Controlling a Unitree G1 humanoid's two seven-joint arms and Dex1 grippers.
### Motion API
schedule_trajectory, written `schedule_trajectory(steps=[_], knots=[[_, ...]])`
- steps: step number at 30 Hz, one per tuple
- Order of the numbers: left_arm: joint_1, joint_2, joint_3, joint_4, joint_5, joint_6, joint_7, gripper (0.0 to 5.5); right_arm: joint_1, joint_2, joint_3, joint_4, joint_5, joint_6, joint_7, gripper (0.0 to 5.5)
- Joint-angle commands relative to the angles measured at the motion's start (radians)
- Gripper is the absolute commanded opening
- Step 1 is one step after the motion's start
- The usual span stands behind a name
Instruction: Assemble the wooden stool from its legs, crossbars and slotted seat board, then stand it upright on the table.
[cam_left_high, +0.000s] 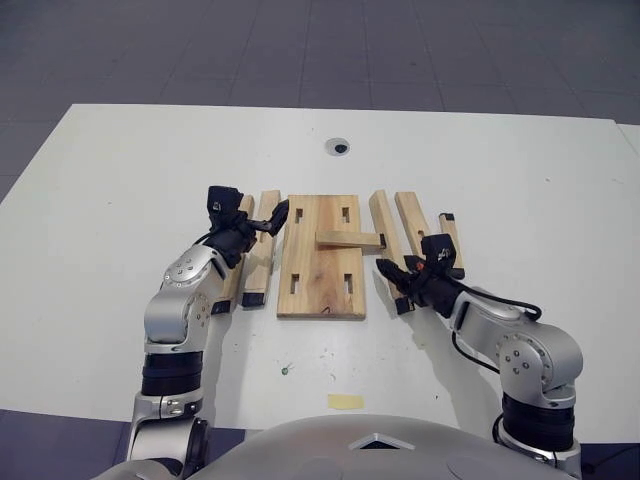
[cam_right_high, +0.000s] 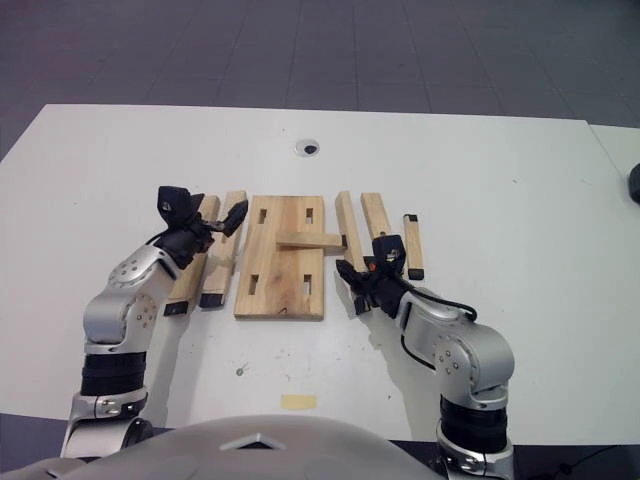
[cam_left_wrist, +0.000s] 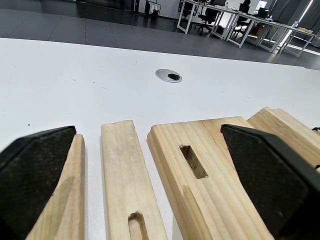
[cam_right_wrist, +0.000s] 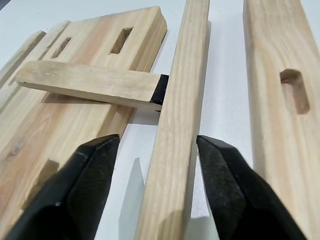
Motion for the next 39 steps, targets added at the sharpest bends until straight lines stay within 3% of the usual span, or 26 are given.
schedule_trajectory(steps=[1,8,14,25,30,34,39], knots=[[0.002,0.005,-0.001,-0.002,0.012,-0.003,0.002,5.40,-0.025,0.032,-0.031,-0.033,0.016,0.064,-0.026,2.13],[0.000,0.006,0.001,-0.002,0.013,-0.004,0.003,5.40,0.027,0.074,-0.077,-0.070,0.039,0.209,-0.038,1.00],[-0.002,0.007,0.000,-0.002,0.018,-0.003,0.006,5.40,0.023,0.072,-0.075,-0.083,0.033,0.260,-0.031,0.98],[-0.063,0.022,0.073,0.021,-0.029,0.007,0.009,5.40,-0.137,0.105,-0.120,-0.009,-0.008,-0.114,0.014,0.97],[-0.206,0.080,0.253,0.111,-0.210,0.071,-0.051,5.40,-0.237,0.147,-0.316,0.109,0.231,-0.209,0.111,0.97],[-0.306,0.159,0.373,0.164,-0.484,0.251,-0.194,5.40,-0.266,0.046,-0.445,0.208,0.505,-0.169,0.253,0.97],[-0.446,0.214,0.448,0.267,-0.755,0.448,-0.277,5.40,-0.279,-0.057,-0.436,0.251,0.792,-0.083,0.348,0.97]])
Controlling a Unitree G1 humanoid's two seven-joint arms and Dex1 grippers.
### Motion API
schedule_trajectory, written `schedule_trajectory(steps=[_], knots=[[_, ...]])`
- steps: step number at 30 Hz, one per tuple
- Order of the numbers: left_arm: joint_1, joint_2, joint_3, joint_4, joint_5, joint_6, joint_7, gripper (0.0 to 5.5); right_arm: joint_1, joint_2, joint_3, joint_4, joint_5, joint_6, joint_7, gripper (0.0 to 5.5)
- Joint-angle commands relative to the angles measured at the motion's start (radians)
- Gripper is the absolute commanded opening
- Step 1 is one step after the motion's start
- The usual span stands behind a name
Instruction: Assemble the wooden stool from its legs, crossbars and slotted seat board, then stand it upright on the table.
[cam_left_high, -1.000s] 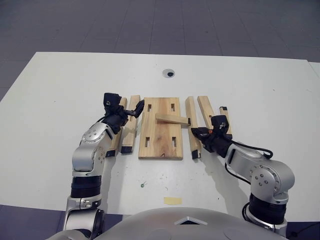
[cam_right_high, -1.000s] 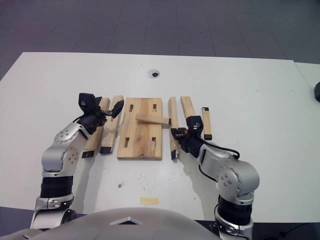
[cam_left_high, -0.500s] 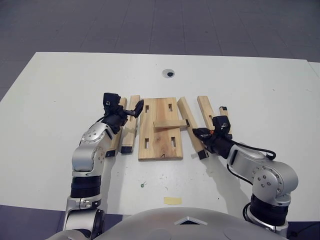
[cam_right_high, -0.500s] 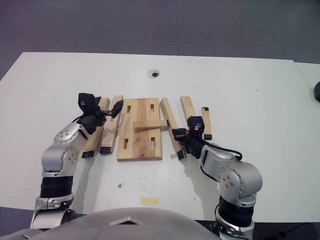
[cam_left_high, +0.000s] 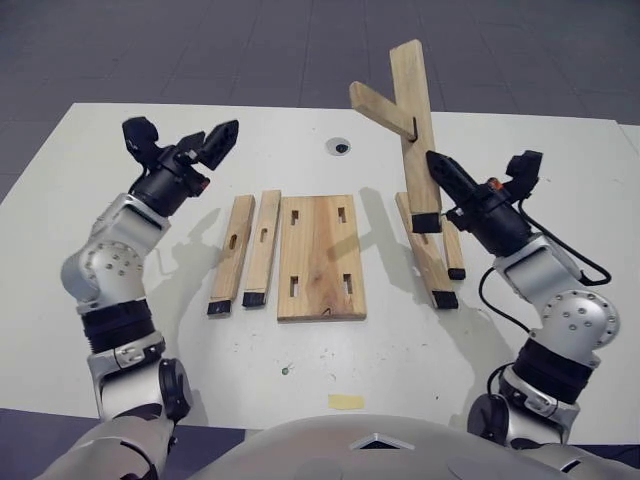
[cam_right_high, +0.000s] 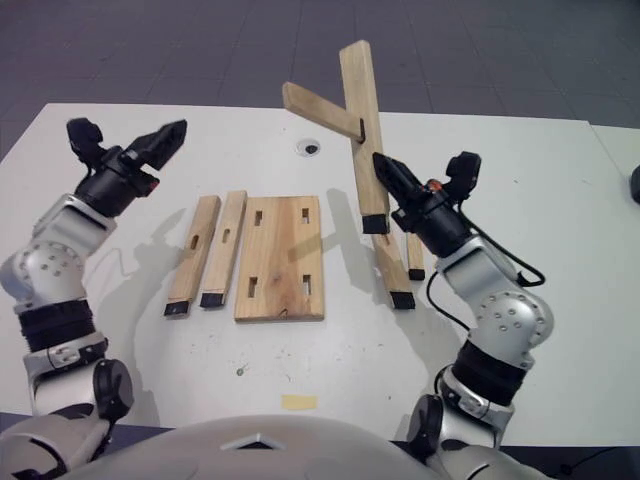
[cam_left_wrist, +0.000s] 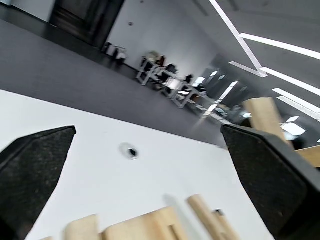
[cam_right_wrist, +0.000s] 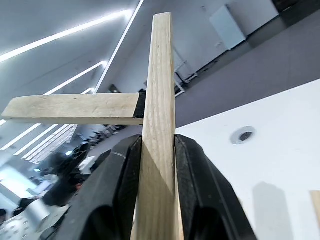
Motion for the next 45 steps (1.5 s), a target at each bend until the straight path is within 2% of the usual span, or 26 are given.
schedule_trajectory(steps=[1,7,15,30,33,41,45], knots=[[-0.125,0.035,0.017,0.071,-0.166,0.148,-0.042,5.40,-0.029,-0.072,0.048,0.012,0.196,0.061,0.071,0.97],[-0.139,-0.011,-0.055,-0.014,-0.331,0.289,-0.043,5.40,-0.003,-0.063,0.197,-0.033,0.208,0.020,0.068,0.97],[-0.151,-0.015,-0.095,-0.074,-0.432,0.300,0.003,5.40,0.062,-0.098,0.273,-0.084,0.289,-0.008,0.068,0.97],[-0.174,0.007,-0.155,-0.053,-0.515,0.327,0.003,3.11,0.101,-0.141,0.369,-0.091,0.266,-0.086,0.089,0.97],[-0.182,0.018,-0.163,-0.048,-0.500,0.320,-0.008,2.49,0.103,-0.149,0.382,-0.090,0.260,-0.101,0.093,0.97],[-0.196,0.047,-0.163,-0.032,-0.459,0.295,-0.027,1.24,0.117,-0.153,0.403,-0.091,0.249,-0.128,0.094,0.97],[-0.217,0.062,-0.148,-0.020,-0.432,0.262,-0.049,1.08,0.124,-0.160,0.418,-0.090,0.217,-0.144,0.083,0.97]])
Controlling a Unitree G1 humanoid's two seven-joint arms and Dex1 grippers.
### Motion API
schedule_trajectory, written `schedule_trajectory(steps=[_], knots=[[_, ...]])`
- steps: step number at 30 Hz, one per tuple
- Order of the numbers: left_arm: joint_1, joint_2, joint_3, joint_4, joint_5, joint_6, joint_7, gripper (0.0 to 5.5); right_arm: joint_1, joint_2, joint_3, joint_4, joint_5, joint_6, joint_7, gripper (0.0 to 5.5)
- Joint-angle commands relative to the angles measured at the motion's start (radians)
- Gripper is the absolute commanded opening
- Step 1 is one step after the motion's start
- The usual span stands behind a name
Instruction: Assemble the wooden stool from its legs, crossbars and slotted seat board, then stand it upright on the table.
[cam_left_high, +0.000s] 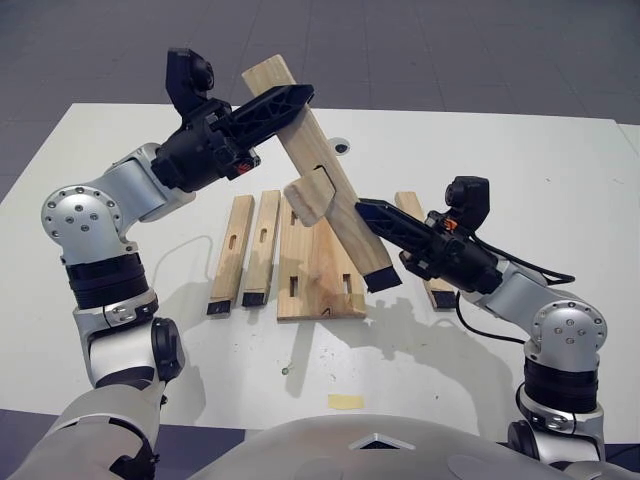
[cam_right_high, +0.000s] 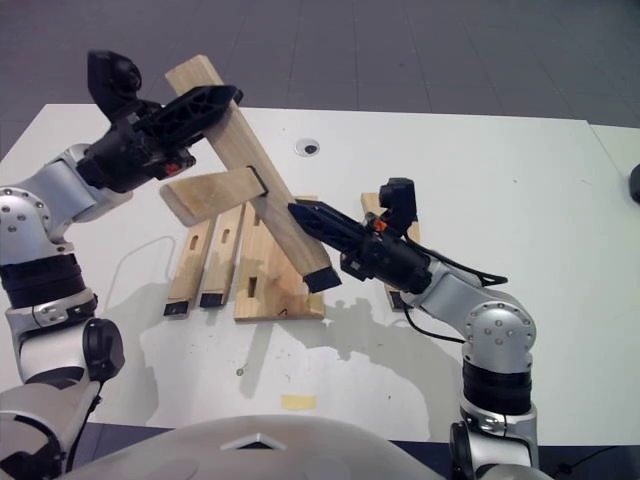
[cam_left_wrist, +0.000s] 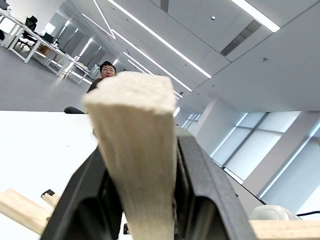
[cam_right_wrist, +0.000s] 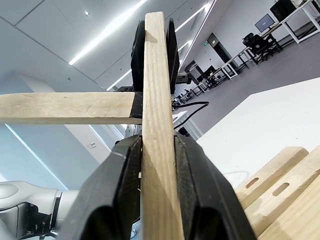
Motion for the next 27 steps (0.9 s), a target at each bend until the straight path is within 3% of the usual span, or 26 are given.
schedule_trajectory(steps=[1,2,9,14,19,27], knots=[[-0.064,0.034,0.032,0.016,0.029,-0.058,-0.004,1.08,0.012,-0.018,0.023,0.000,-0.072,-0.019,-0.030,0.97],[-0.078,0.035,0.044,0.023,0.039,-0.080,0.001,1.08,0.013,-0.016,0.034,0.007,-0.102,-0.029,-0.047,1.34],[-0.135,0.057,0.149,0.082,0.184,-0.302,0.118,1.04,0.048,-0.010,0.054,0.020,-0.277,-0.093,-0.124,2.35],[-0.061,0.054,0.111,0.040,0.374,-0.420,0.198,1.04,0.032,-0.105,0.208,0.000,-0.573,-0.137,-0.107,3.07],[0.024,0.005,0.052,0.021,0.547,-0.520,0.265,1.04,-0.051,-0.156,0.385,0.090,-0.877,-0.279,-0.010,3.85],[0.051,-0.056,0.052,0.023,0.565,-0.524,0.282,1.04,-0.259,-0.136,0.438,0.441,-1.035,-0.428,0.238,5.06]])
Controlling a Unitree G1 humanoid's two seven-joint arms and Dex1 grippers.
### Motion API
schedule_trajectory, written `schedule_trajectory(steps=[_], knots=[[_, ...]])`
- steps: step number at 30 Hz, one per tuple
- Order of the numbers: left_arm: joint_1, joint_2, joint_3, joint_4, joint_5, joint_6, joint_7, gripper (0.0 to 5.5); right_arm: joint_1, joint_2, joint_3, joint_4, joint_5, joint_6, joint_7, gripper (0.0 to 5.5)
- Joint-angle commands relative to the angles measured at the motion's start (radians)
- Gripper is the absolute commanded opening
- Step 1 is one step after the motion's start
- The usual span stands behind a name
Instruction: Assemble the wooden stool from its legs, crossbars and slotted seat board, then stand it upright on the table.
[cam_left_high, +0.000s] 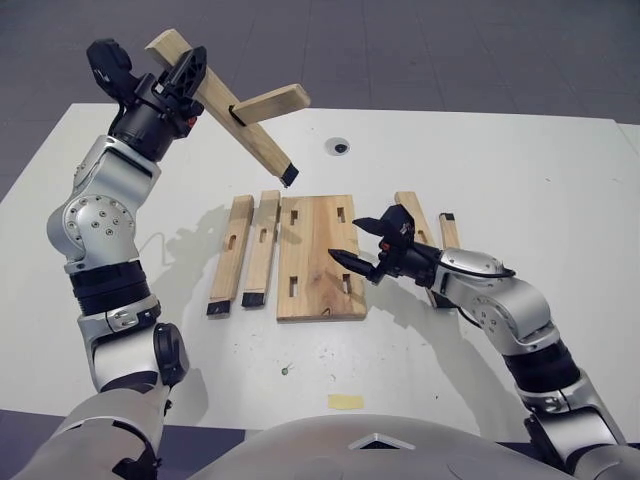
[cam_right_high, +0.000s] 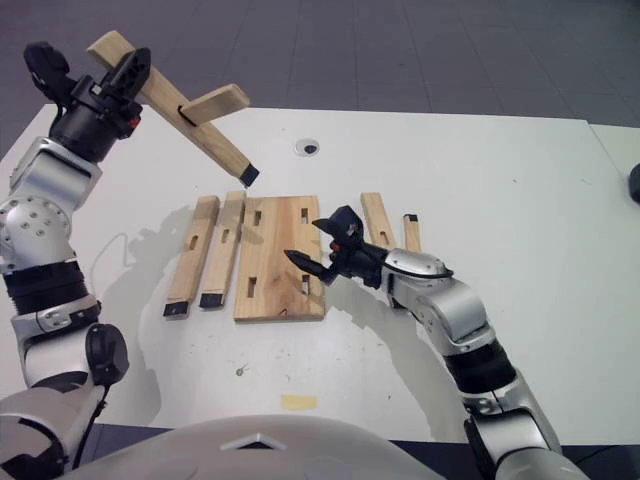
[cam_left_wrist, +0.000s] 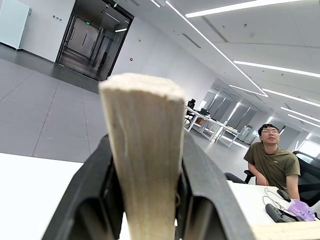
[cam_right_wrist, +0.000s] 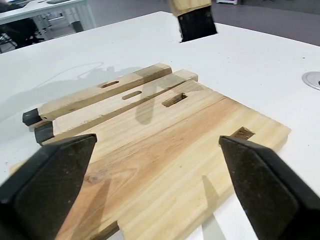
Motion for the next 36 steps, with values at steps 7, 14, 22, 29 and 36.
schedule_trajectory(steps=[7,14,22,29,36], knots=[[0.044,-0.042,-0.036,-0.037,0.020,0.009,0.000,1.04,-0.297,0.077,-0.081,0.556,-0.125,-0.216,0.175,5.40],[0.088,-0.062,-0.097,-0.073,0.063,0.005,-0.017,1.04,-0.391,0.144,-0.085,0.835,-0.319,-0.403,0.023,5.40],[0.082,-0.048,-0.108,-0.070,0.097,0.000,-0.050,1.04,-0.430,0.195,-0.119,0.986,-0.410,-0.443,-0.059,5.40],[0.122,-0.069,-0.134,-0.097,0.118,0.018,-0.050,1.04,-0.377,0.188,-0.339,0.756,-0.286,-0.373,-0.173,5.40],[0.184,-0.100,-0.268,-0.157,0.210,-0.020,-0.075,1.04,-0.248,0.218,-0.460,0.313,-0.150,-0.211,-0.269,5.40]])
